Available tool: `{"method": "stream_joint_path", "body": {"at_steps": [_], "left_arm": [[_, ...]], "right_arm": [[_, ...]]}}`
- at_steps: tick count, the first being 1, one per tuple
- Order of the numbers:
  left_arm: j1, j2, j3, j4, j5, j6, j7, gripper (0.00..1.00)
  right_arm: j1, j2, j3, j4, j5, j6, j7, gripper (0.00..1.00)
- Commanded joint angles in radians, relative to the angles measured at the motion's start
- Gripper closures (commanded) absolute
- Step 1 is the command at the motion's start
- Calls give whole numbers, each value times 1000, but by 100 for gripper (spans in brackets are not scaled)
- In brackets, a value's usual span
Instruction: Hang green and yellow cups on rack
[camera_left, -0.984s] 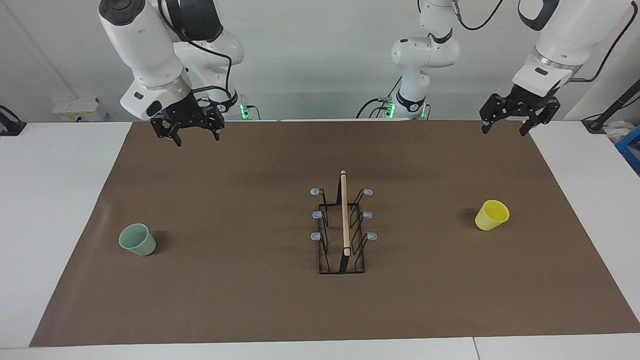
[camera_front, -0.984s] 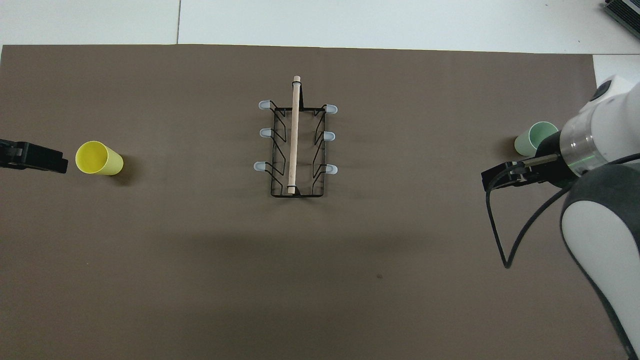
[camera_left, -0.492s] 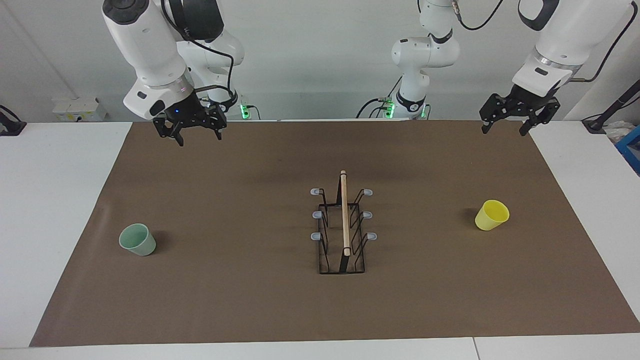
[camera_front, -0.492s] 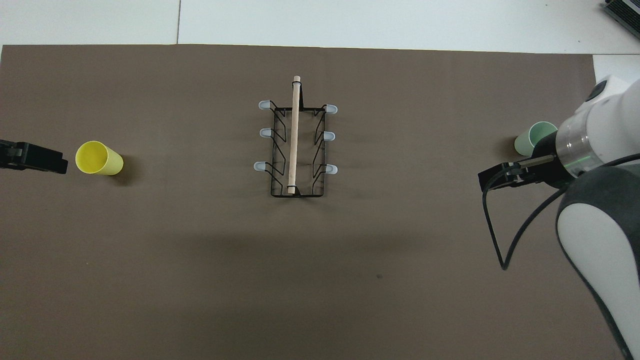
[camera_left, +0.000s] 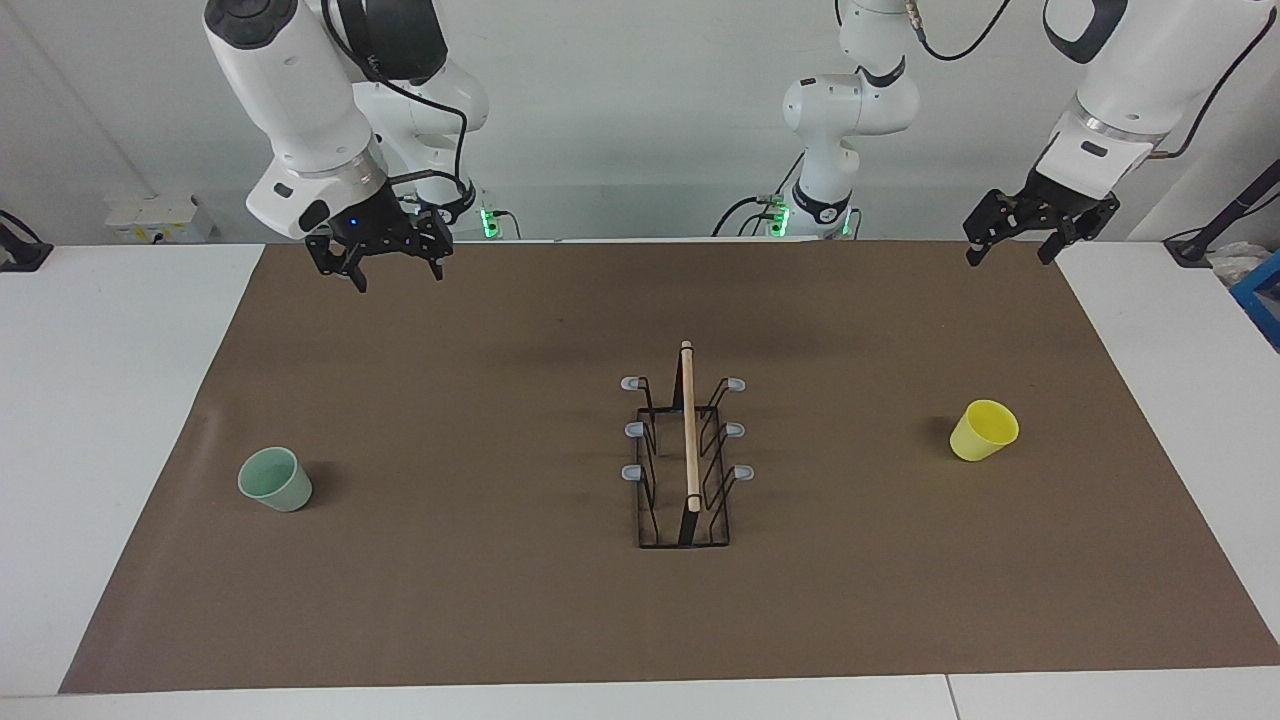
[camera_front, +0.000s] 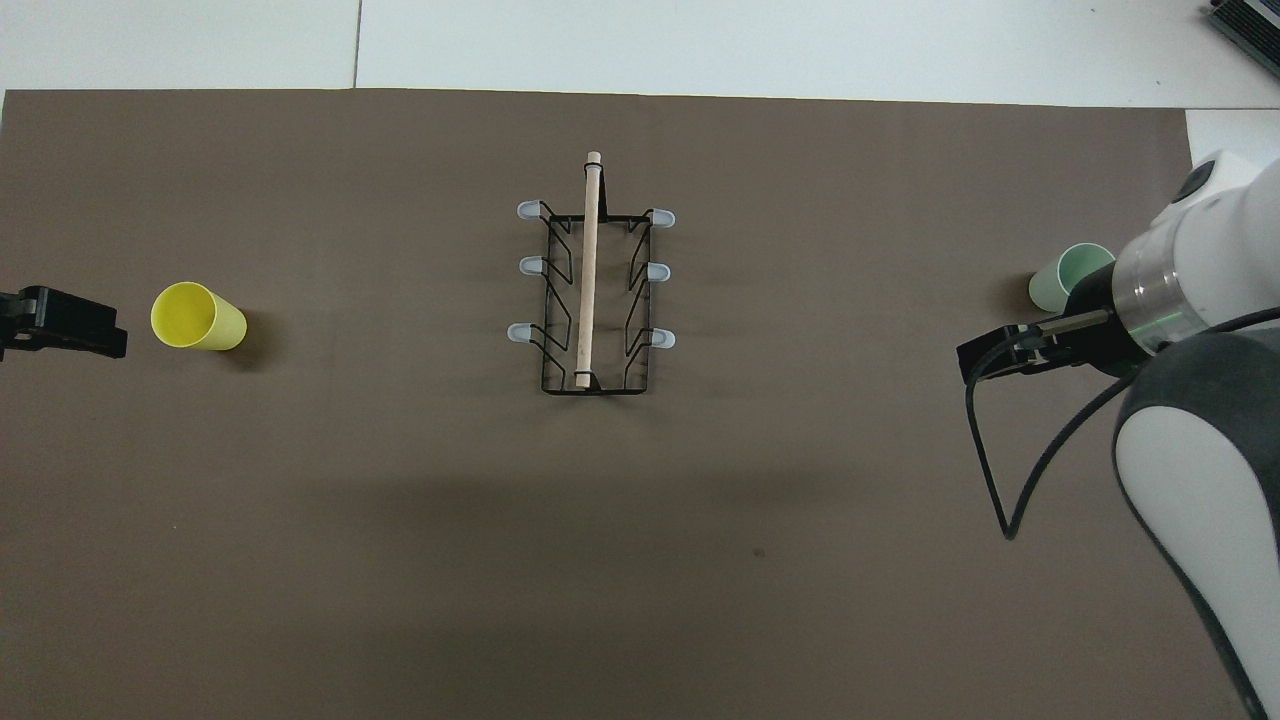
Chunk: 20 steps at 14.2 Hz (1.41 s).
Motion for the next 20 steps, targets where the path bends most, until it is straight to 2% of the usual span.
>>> {"method": "stream_joint_path", "body": {"at_steps": [1,3,7,10,13,15,18,20], "left_arm": [[1,-18,-4,-20,45,-33,-110,0],[1,-19,-7,-20,44,-15,-237,0],[13,-12,11,-29,10,-7,-273,0],[14,14,54,-28,-54,-4,-395,0],[14,79,99,-12,-120,1,-527,0],[10,118,158,-6,-227,59,-633,0],[1,187,208,-2,-295,122,-763,0],[-1,230,266,-5,-386,186,-848,0]], "right_arm": [[-21,7,21,17,-14,-17,15,0],[-21,11,21,17,-14,-17,13,0],[-24,12,21,17,-16,-21,12,0],[-27,12,21,21,-36,-23,5,0],[-30,15,19,40,-46,-36,-2,0],[-32,20,13,44,-69,-40,-39,0],[-55,24,11,38,-117,-21,-74,0],[-50,33,14,18,-209,29,-125,0]]}}
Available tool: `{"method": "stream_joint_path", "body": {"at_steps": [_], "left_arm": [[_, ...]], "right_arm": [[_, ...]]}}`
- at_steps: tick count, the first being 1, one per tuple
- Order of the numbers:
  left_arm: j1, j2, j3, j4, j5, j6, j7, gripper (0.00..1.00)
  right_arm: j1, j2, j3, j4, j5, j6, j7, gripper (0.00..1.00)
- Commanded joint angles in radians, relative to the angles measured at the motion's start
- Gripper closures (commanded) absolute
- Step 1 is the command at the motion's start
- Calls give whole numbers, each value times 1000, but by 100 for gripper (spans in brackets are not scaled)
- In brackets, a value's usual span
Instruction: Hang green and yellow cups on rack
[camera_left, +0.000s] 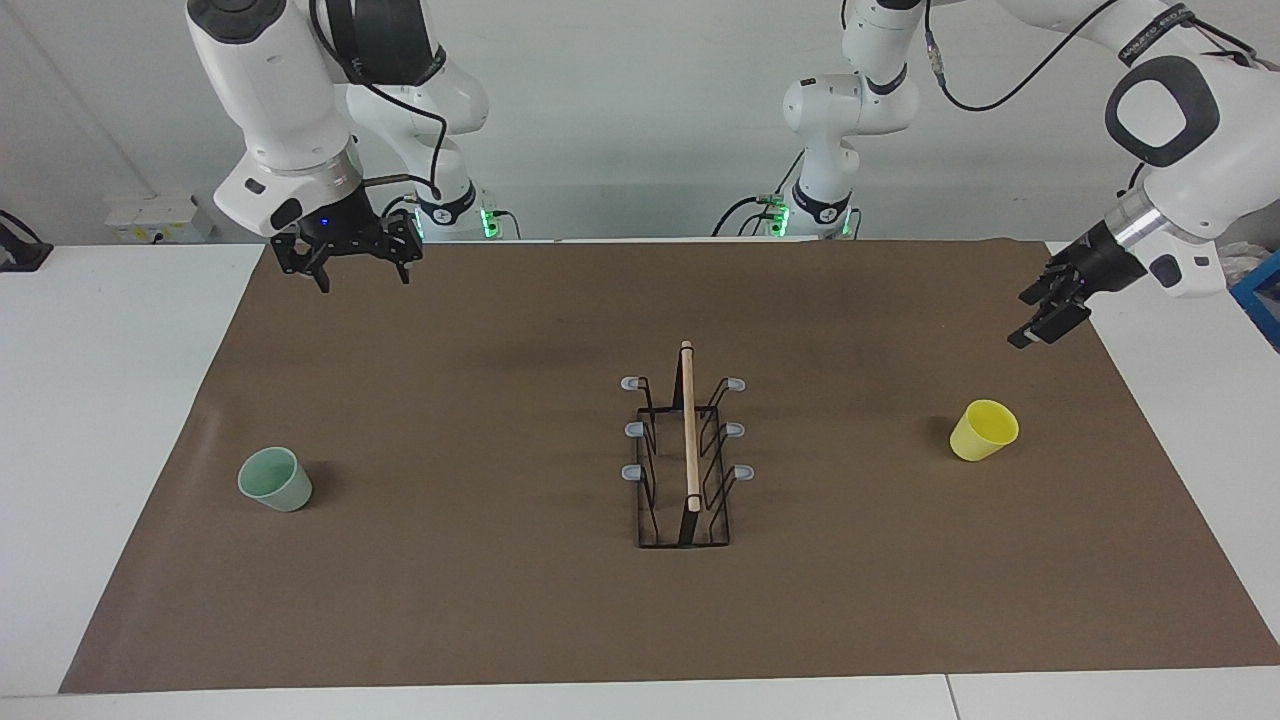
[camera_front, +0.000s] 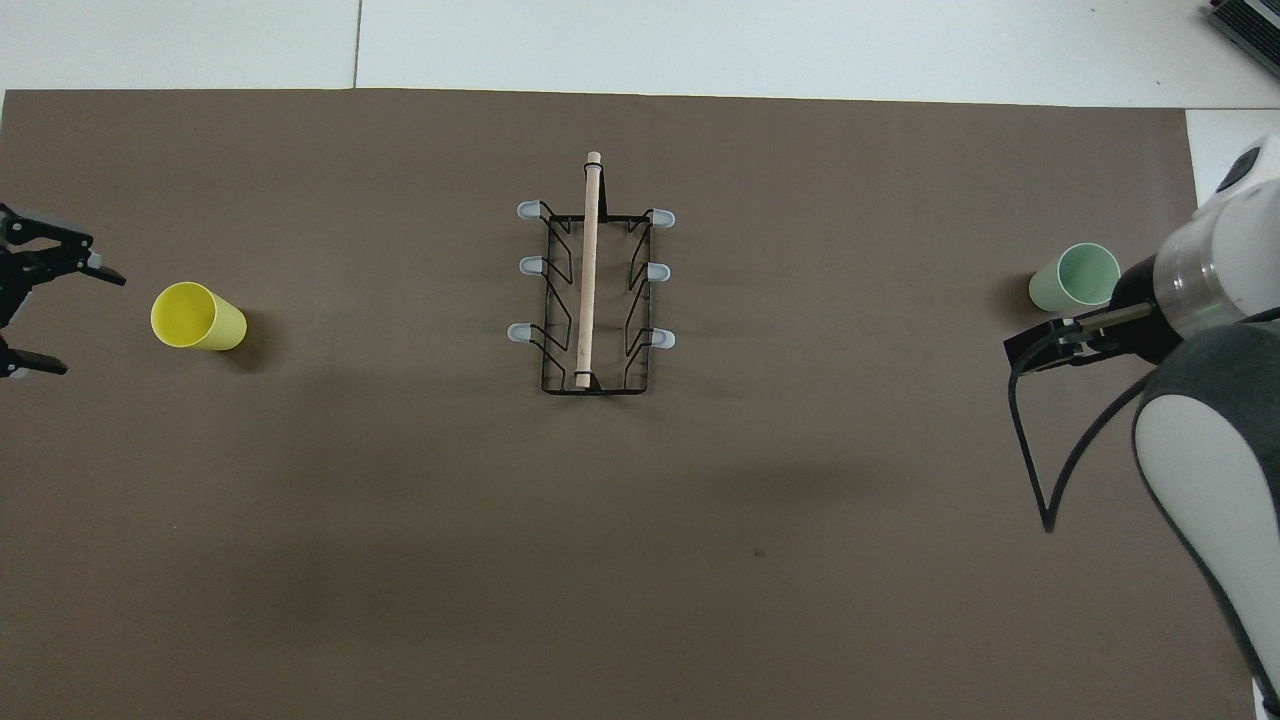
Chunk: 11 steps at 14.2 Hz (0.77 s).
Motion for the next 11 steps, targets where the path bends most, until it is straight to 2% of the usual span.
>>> {"method": "stream_joint_path", "body": {"at_steps": [1,3,6,9,11], "left_arm": [[-11,60,79,12,-116,89,-134,0],[-8,131,93,20,-169,108,-223,0],[-2,224,168,51,-271,114,-256,0],[21,297,196,58,-297,174,-256,0],[25,325,196,46,-304,240,-256,0]], "right_arm": [[-18,35,16,-10,-92,44,-83,0],[-20,46,14,-52,-144,111,-184,0],[6,156,20,-46,-289,118,-235,0],[19,239,22,-47,-404,174,-307,0],[25,243,22,-52,-450,184,-382,0]]}}
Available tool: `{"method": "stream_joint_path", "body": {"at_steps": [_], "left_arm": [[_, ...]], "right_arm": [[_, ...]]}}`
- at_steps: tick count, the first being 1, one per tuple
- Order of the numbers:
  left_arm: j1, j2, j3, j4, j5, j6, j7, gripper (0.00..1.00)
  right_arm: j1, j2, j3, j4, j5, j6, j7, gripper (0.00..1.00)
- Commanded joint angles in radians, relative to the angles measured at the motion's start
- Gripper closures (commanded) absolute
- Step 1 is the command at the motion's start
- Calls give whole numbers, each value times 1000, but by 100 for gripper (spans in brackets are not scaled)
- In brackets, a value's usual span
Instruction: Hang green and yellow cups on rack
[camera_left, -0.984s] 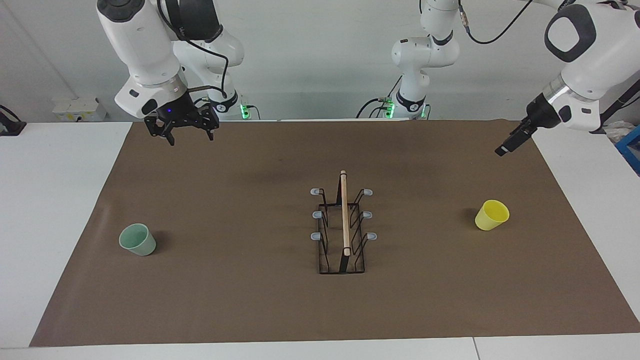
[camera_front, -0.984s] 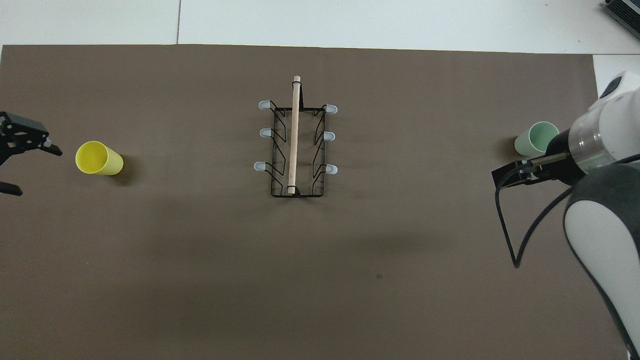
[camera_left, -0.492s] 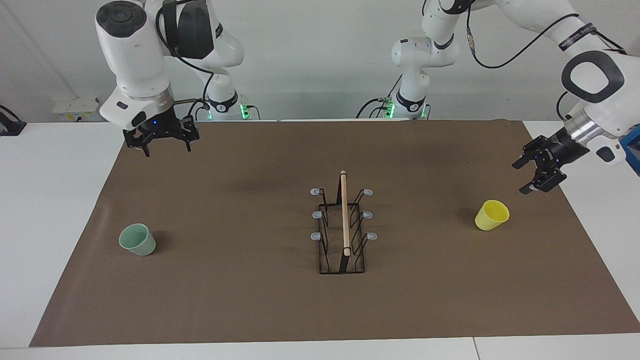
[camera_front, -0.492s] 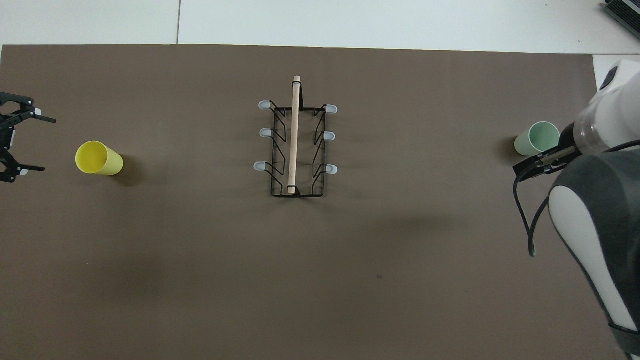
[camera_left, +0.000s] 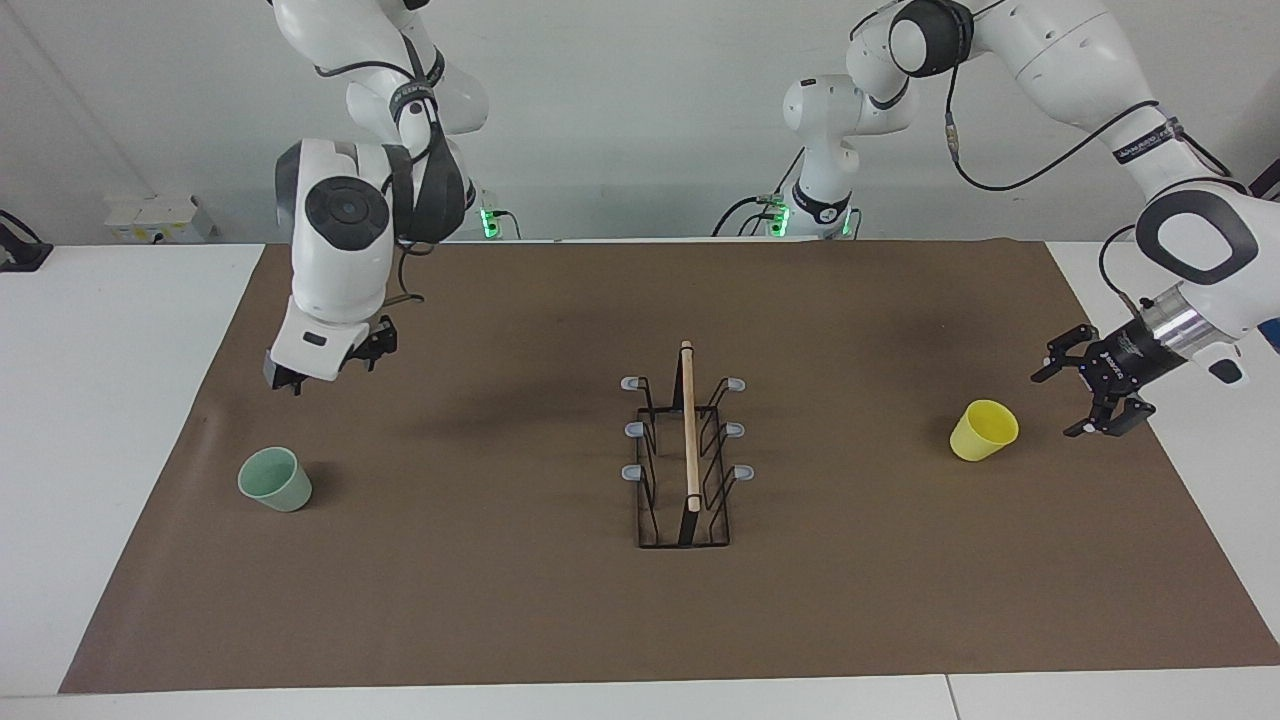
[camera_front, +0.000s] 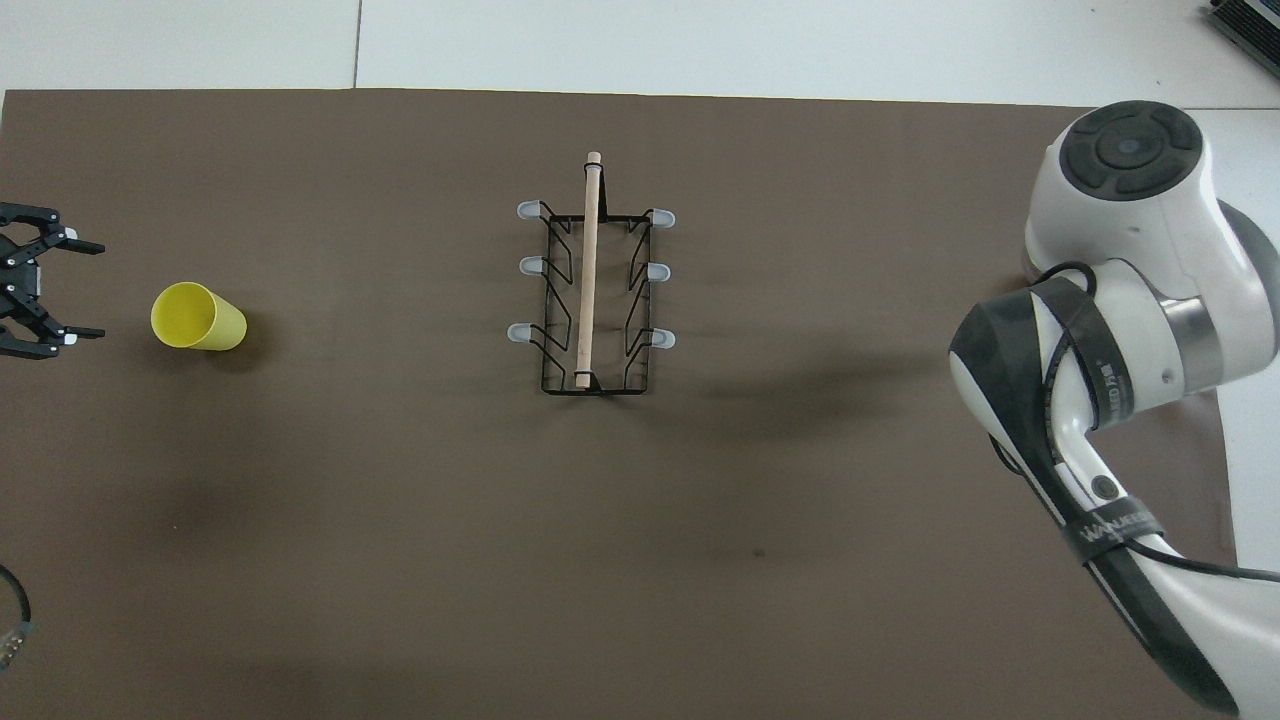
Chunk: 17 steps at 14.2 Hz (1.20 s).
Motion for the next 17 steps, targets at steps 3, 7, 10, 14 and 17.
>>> {"method": "stream_joint_path", "body": {"at_steps": [3,7,10,14,17], "left_arm": [[43,71,5,-43,-112,116,-23,0],[44,13,8,-226,-211,163,-19,0],[47,-50,7,-364,-281,178,71,0],[34,-78,5,-453,-456,232,76,0],[11,-87,2,-498,-586,274,75,0]], "right_arm": [[-20,-9,6,-22,-75,61,-375,0],[-5,-20,7,-140,-343,125,-626,0],[5,-12,7,-154,-355,185,-687,0],[87,55,7,-159,-452,204,-724,0],[107,137,9,-190,-486,259,-858,0]]}}
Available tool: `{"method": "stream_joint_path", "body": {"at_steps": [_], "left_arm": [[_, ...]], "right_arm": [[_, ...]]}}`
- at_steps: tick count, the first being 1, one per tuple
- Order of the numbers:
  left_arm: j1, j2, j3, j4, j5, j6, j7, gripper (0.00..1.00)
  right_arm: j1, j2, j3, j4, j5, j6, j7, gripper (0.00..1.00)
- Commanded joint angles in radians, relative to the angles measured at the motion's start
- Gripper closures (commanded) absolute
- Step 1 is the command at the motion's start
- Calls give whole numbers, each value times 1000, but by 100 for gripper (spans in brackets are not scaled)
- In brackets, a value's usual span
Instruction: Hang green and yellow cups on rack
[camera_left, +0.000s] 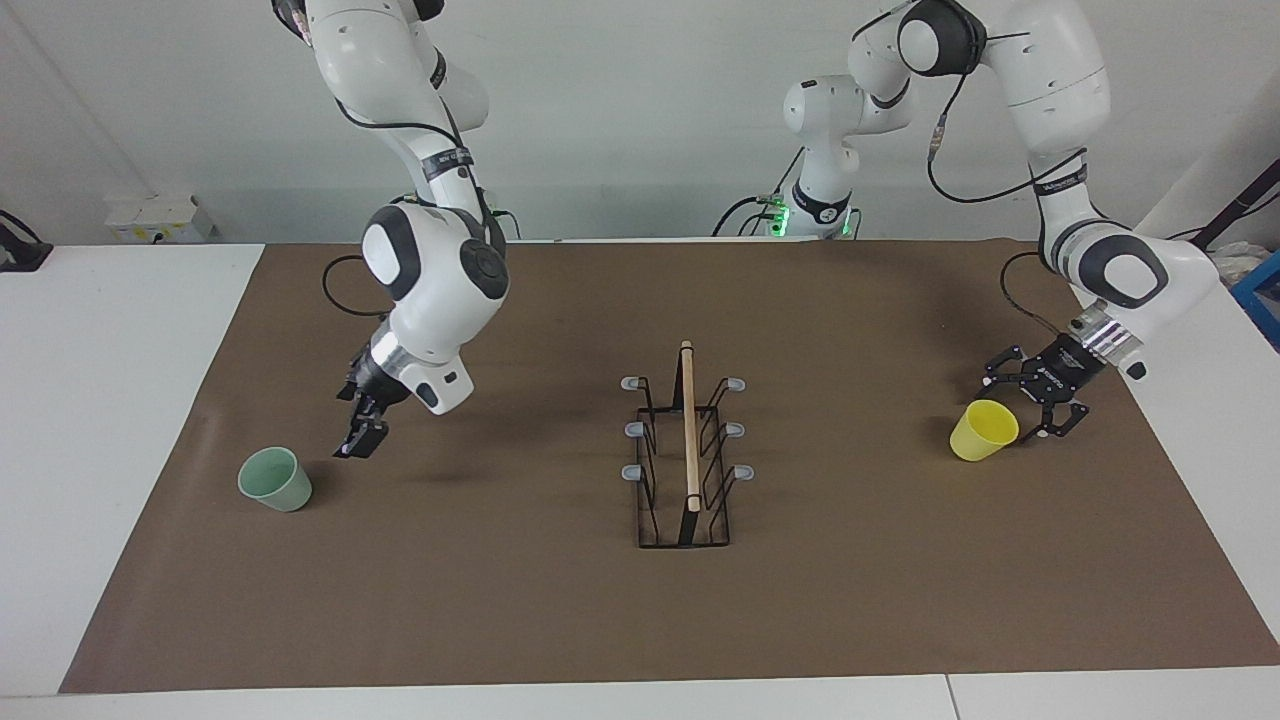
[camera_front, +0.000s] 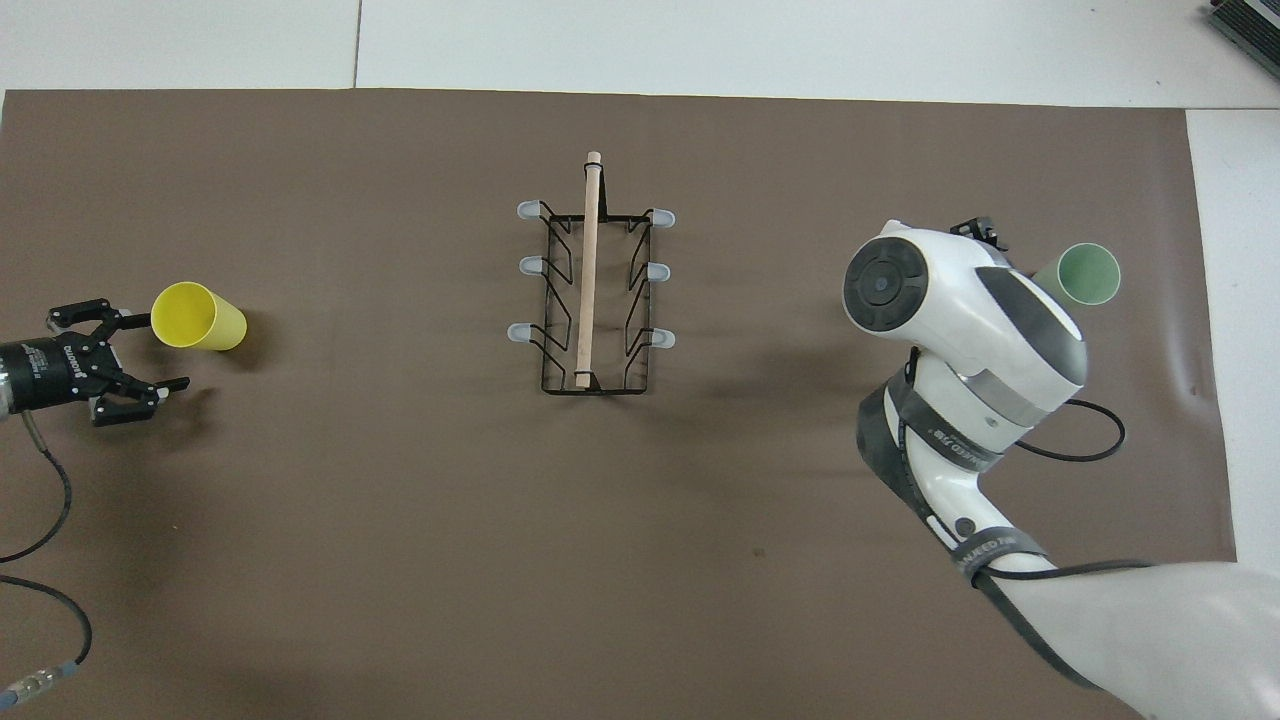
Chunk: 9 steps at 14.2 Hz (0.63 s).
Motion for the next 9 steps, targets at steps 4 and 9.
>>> {"method": "stream_joint_path", "body": {"at_steps": [4,9], "left_arm": [[-66,-43,-5,-81,-197,117,11,0],[-115,-35,-19,-91,-266,200,9,0]], "right_arm": [[-13,74,2,-40,-122,156,-173,0],[-22,101,2,-44,-127,185,-186,0]]}}
